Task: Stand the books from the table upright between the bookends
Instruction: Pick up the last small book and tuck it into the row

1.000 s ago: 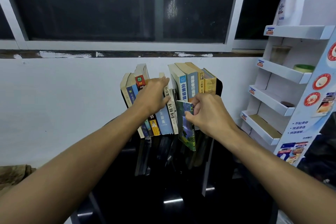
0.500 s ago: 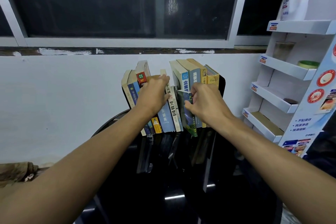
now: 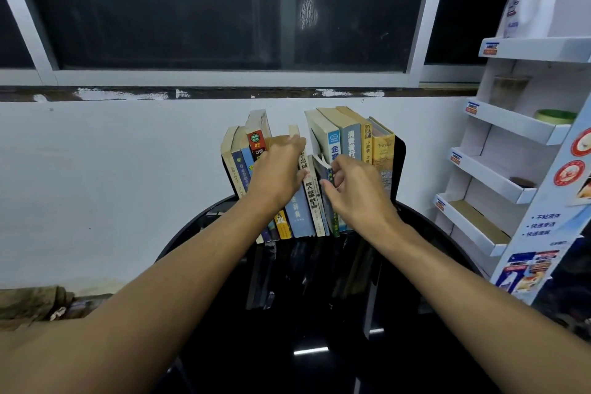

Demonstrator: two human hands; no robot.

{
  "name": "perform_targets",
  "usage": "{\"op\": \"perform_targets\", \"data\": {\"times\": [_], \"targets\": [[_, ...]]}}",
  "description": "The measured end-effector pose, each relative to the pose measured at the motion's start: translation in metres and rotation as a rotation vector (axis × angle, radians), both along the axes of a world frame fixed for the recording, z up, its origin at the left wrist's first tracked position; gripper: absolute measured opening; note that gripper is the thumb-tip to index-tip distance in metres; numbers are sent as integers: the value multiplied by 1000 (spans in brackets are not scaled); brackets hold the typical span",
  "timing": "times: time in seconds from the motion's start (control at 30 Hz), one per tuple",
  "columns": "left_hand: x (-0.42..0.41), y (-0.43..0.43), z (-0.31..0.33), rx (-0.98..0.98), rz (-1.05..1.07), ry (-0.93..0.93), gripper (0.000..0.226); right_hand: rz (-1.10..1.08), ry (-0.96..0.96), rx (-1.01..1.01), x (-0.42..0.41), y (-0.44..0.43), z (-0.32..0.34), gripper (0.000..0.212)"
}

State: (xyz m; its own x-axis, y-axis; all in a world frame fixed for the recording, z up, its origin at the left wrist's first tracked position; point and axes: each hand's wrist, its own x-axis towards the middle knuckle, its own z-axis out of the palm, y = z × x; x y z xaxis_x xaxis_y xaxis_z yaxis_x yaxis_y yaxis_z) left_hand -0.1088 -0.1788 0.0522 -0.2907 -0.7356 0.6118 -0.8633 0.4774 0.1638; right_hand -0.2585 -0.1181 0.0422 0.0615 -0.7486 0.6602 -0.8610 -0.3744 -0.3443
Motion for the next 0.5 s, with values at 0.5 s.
{"op": "perform_targets", "data": {"times": [0.5], "targets": [[1,2,0,2,-7,16,37,-47,41,-33,-3,18,9,16]]}}
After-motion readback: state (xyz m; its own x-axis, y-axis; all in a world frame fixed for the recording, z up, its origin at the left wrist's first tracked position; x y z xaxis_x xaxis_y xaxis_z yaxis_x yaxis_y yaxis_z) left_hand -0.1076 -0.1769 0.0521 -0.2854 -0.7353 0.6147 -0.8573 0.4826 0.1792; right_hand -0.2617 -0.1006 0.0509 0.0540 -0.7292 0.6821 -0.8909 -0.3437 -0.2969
